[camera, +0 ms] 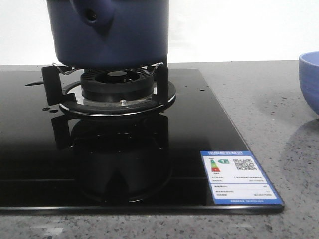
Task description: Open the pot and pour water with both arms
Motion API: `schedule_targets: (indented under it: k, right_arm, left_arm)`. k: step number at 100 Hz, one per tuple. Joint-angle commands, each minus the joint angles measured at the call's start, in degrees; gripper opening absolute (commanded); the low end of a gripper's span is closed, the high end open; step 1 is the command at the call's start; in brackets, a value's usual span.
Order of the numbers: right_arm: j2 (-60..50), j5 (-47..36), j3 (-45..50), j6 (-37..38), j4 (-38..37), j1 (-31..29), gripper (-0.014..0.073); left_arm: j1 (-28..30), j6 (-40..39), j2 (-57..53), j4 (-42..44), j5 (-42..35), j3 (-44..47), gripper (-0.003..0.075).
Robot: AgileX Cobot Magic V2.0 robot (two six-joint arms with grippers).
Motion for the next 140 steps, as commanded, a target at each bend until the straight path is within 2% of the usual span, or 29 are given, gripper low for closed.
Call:
schedule_targets:
  k: [1, 89, 99, 105, 112, 117, 122, 131, 140]
  right_arm:
    - [-0.96, -0.96, 1.43, -0.03, -0.54, -0.36, -0.0063]
    - [-0.96, -0.96, 1.43, -0.03, -0.54, -0.36, -0.0063]
    - [-0.96, -2.16, 1.43, -0.03, -0.80, -0.36, -0.0063]
    - [-0.96, -5.37, 1.43, -0.03, -0.81, -0.36, -0.0063]
    - [-0.96, -11.40, 1.43, -0.03, 0.26, -0.36, -0.0063]
    - [-0.96, -15.95, 1.43, -0.03, 3.98, -0.36, -0.0063]
    - [-0.96, -20.50, 1.43, -0.03, 7.70, -0.36, -0.0063]
    - [-0.96, -25.76, 1.43, -0.03, 11.26, -0.36, -0.0063]
    - [-0.96, -27.71, 1.43, -0.03, 13.47, -0.36, -0.0063]
  left_arm:
    - [-0.08, -0.56, -1.60, -0.52, -2.80, 1.95, -0.0020]
    - [-0.08, -0.56, -1.60, -0.38, -2.80, 1.95, -0.0020]
    - [-0.08, -0.56, -1.60, -1.06, -5.40, 1.95, -0.0020]
    - [-0.08, -0.56, -1.60, -5.82, -9.43, 1.95, -0.0020]
    - [-0.08, -0.56, -1.60, -19.07, -14.51, 1.95, -0.0020]
    - [-0.08, -0.56, -1.60, -30.38, -17.97, 1.95, -0.0020]
    - [-0.08, -0.56, -1.60, -37.25, -19.70, 1.95, -0.0020]
    - [-0.08, -0.56, -1.60, -43.69, -21.68, 1.95, -0.0020]
    - [-0.08, -0.56, -1.60, -48.20, -21.40, 1.95, -0.0020]
